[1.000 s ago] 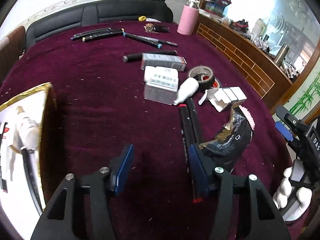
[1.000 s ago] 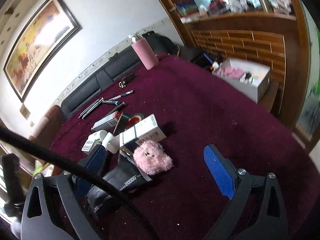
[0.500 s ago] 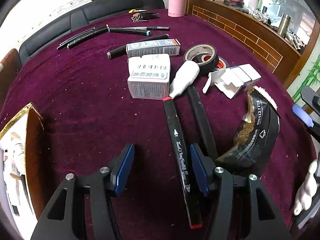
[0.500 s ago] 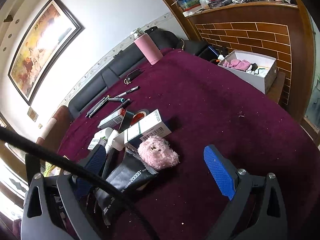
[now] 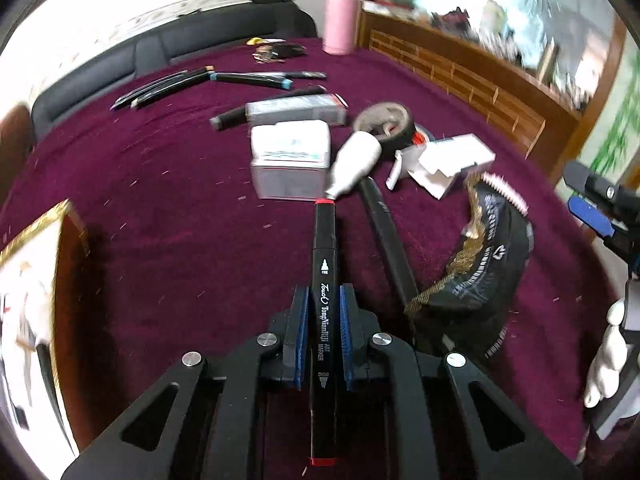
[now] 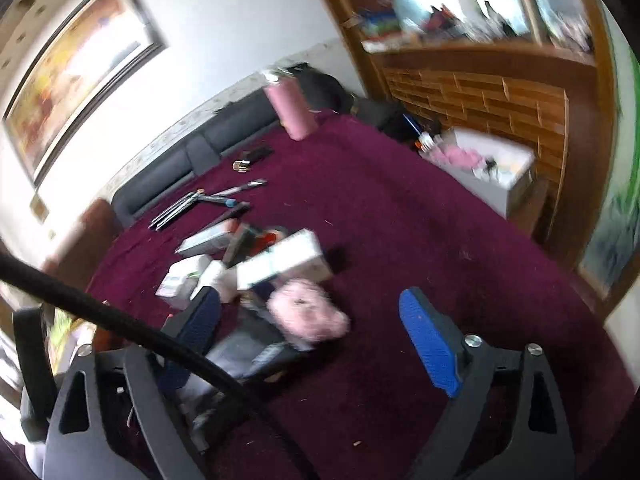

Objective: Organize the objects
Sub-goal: 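Grasp the red-capped black marker with the left gripper while the right gripper grasps a black marker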

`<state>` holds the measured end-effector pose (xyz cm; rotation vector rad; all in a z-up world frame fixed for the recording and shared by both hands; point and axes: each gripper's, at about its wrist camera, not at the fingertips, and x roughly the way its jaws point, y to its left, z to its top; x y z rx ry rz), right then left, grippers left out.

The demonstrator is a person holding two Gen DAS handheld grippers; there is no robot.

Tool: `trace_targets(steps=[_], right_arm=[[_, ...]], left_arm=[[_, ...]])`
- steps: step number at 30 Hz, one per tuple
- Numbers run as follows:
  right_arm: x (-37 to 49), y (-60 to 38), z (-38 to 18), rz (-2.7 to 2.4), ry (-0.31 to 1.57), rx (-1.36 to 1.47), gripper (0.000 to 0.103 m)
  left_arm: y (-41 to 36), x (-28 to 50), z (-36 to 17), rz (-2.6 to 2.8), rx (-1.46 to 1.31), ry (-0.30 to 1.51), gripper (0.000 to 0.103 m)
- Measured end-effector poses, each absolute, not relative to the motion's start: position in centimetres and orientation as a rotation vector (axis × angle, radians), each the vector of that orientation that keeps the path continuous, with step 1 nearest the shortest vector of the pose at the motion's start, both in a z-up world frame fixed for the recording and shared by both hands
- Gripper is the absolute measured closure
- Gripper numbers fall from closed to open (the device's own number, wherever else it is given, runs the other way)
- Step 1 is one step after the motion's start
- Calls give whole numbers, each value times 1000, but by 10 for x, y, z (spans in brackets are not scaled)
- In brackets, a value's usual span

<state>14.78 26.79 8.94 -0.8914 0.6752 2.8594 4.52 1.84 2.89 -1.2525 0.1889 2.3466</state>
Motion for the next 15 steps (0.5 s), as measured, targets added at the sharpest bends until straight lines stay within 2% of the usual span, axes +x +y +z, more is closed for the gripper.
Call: trace_targets(steps=[2, 6, 8, 9, 10, 13, 15], right_arm=[[145, 250, 110, 2938, 647, -923, 11], [112, 201, 126, 3026, 538, -1179, 12], [88, 178, 119, 3009, 462, -1333, 24], [77, 167, 112, 2987, 416, -1411, 38], [67, 159, 103, 2948, 367, -1481, 47], [48, 140, 77, 2795, 214, -1606, 58], [41, 135, 65, 2722, 150, -1646, 58]], left_arm=[[1, 52, 39, 2341, -1241, 70, 92], [-29, 73, 61, 2337, -1166, -86, 92], [-42, 83, 72, 2339, -1126, -127, 92], [-50, 88, 77, 2338, -1109, -154, 92], [-56, 93, 80, 2339, -1093, -173, 92], [-77, 105, 86, 2350, -1054, -218, 92], [-91, 109, 86, 2348, -1038, -255, 92]])
